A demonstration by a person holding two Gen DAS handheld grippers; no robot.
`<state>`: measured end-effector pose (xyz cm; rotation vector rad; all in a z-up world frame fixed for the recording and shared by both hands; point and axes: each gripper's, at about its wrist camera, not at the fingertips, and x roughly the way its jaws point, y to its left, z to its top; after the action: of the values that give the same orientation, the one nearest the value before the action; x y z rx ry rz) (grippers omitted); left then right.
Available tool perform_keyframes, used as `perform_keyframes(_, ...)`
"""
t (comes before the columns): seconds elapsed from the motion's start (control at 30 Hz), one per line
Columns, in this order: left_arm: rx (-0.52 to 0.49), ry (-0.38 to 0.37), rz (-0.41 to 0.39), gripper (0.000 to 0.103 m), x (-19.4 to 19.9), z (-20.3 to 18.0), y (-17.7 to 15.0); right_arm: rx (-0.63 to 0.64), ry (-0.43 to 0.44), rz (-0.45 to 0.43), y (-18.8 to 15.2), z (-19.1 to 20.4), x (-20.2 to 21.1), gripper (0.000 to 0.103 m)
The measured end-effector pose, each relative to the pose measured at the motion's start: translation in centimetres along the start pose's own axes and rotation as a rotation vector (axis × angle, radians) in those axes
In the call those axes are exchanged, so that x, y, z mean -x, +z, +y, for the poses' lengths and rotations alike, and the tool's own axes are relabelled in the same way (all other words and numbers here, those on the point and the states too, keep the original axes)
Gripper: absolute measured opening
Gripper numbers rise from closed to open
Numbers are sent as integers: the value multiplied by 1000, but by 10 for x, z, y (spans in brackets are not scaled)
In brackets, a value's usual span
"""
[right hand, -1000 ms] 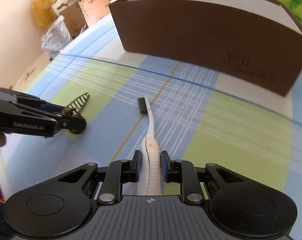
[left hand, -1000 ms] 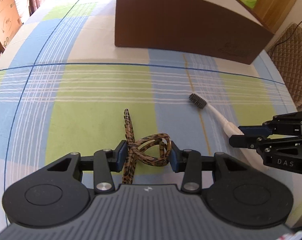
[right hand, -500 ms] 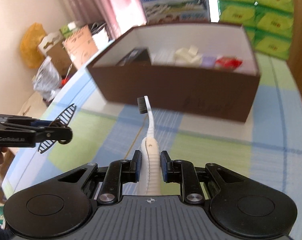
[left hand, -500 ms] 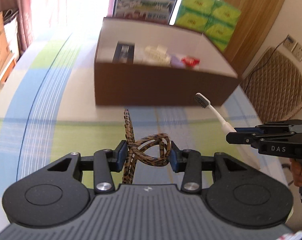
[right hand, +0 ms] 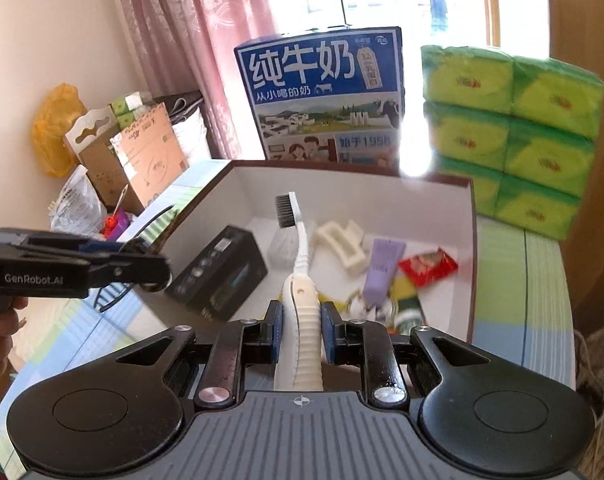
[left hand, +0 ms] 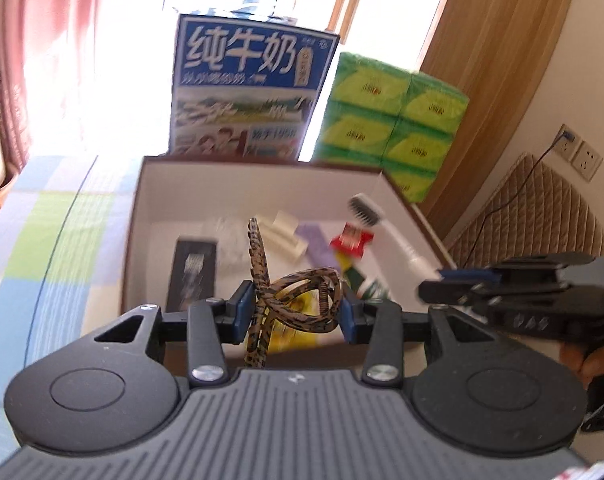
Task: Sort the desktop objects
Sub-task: 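Carry the hair tie and toothbrush over the brown box, then lower both items into the box and open both tools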
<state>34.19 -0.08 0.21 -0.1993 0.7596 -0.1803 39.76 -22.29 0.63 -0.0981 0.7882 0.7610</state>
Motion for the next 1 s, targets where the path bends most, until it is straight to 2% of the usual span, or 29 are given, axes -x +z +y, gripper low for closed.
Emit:
perform_keyframes(0.17,8,-4,20,37,-43,-2,26,8,-29,26,19,-14,-32,17)
perform_keyframes(0.37,-26,31,69,37,-96,-4,43,-58,-92,62,40,-42,-73,17)
perform_keyframes(0.63,-37,48,147,37,-148,3,42,-121,-159,123,43,-70,-112,17)
perform_keyframes(1.0,-44,57,214,37,-191,6,42,-111,-201,157,44,-79,-135,17)
